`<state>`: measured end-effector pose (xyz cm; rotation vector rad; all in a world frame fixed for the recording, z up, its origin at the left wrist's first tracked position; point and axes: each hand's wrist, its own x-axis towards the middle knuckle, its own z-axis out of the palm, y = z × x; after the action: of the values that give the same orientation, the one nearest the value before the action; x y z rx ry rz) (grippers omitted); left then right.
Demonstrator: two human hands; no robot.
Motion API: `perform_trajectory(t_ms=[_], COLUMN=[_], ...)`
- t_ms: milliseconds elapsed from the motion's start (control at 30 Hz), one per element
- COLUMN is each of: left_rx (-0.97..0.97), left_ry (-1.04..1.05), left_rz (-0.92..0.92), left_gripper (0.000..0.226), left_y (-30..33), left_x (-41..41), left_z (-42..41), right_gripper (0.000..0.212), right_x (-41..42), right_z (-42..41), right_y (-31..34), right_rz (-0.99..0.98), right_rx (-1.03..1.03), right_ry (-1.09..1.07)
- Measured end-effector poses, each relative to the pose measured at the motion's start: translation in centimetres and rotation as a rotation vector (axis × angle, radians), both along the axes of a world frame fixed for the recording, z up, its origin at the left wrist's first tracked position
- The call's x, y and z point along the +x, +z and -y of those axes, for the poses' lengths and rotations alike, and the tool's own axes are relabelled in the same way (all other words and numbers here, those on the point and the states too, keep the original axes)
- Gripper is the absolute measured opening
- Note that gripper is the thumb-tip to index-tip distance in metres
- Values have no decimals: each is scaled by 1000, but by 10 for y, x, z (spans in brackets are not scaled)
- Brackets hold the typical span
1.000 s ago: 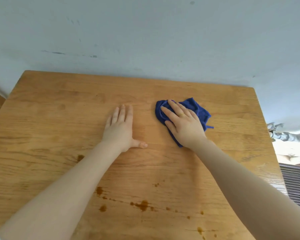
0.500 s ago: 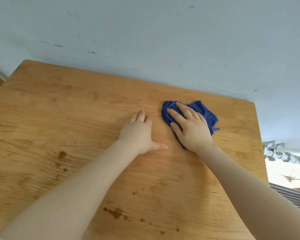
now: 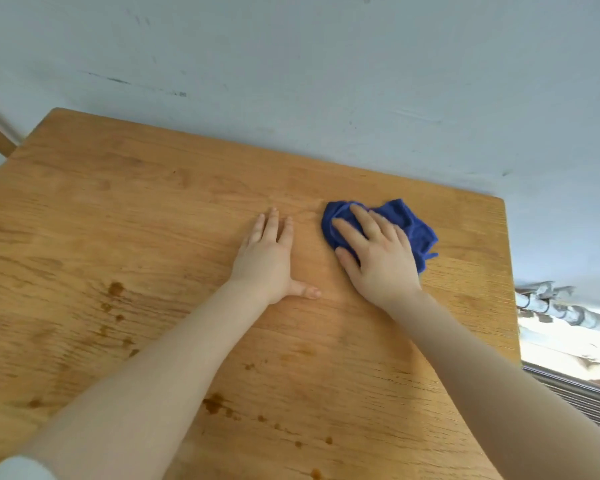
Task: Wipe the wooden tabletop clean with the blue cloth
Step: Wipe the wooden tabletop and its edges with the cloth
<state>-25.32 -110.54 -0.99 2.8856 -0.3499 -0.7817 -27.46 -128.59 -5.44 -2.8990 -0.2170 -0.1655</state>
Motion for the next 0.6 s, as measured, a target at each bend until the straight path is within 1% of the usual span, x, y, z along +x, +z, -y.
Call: perform_trajectory(t_ms=[67, 100, 167, 267, 333, 400, 500, 600], left_rx=[-14, -19, -19, -18, -24, -35, -47, -59], left_ry=[8, 9, 4, 9, 14, 25, 27, 34], left_rz=[-6, -3, 6, 13, 17, 19, 21, 17], left_gripper=[129, 128, 128, 128, 128, 128, 129, 129], left_y=[2, 3, 4, -1, -5, -8, -7, -4], left_x=[1, 3, 4, 3, 1, 0, 1, 3], left_z=[0, 0, -1, -3, -3, -2, -1, -2], right_gripper=[46, 47, 50, 47, 45, 47, 50, 46], right_x=[0, 12, 44, 82, 81, 58, -1, -31], right_z=[10, 17, 25, 31, 28, 25, 27, 39], right_y=[3, 4, 6, 2, -2, -4, -2, 3], right_rz=[-6, 5, 22, -81, -103, -69, -2, -27], right_rx=[-7, -5, -8, -18, -26, -15, -5, -8], right_ry=[123, 136, 31, -200, -224, -137, 51, 215])
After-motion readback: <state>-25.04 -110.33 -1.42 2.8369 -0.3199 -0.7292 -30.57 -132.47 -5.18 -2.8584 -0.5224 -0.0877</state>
